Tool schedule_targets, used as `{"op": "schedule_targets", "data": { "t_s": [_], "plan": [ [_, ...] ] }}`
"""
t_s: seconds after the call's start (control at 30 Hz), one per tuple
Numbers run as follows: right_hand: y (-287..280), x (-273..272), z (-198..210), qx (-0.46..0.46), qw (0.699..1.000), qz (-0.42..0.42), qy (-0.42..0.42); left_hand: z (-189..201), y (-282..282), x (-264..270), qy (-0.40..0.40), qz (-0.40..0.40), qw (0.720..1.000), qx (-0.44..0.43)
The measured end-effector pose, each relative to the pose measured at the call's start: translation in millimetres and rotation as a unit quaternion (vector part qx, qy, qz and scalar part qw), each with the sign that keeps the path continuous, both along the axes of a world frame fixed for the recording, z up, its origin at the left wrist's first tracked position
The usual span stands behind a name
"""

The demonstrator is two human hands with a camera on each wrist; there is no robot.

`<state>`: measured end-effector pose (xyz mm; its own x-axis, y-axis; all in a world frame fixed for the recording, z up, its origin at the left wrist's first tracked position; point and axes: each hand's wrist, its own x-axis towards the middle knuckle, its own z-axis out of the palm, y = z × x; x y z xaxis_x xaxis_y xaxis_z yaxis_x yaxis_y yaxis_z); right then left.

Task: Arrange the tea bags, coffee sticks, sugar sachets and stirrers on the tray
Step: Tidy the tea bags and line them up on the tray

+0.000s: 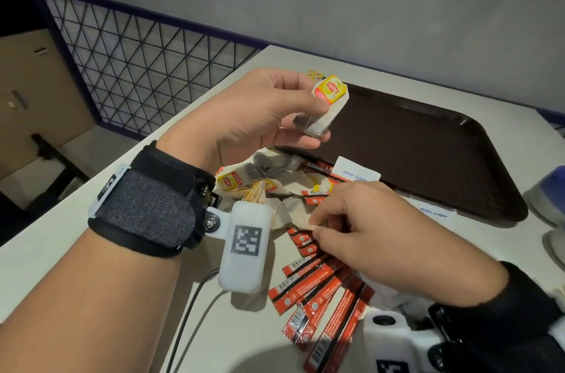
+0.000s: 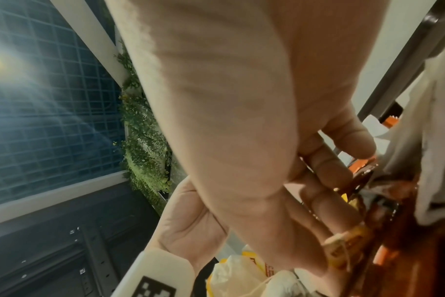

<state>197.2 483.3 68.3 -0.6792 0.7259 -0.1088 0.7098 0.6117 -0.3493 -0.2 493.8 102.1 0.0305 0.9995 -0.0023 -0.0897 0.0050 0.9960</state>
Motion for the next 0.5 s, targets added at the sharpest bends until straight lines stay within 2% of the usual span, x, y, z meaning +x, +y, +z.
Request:
{"op": "schedule_targets", "data": {
  "t_s": [0.17,0.37,0.5],
  "plan": [
    [4.1,0.3,-1.5,0.026,0.999,0.003,0.037,-0.9,1.1,-0.4,-0.006,0.001,1.0,-0.002],
    [4.1,3.7,8.8,-0.009,0.985,0.012,0.171,-2.9,1.7,-0.3,0.002,-0.004,1.0,-0.004],
    [5.7,7.6,7.4,-0.063,0.987,0.03,0.143,-2.2,0.6,1.1,-0.003,-0.014,1.0,-0.008]
  ]
}}
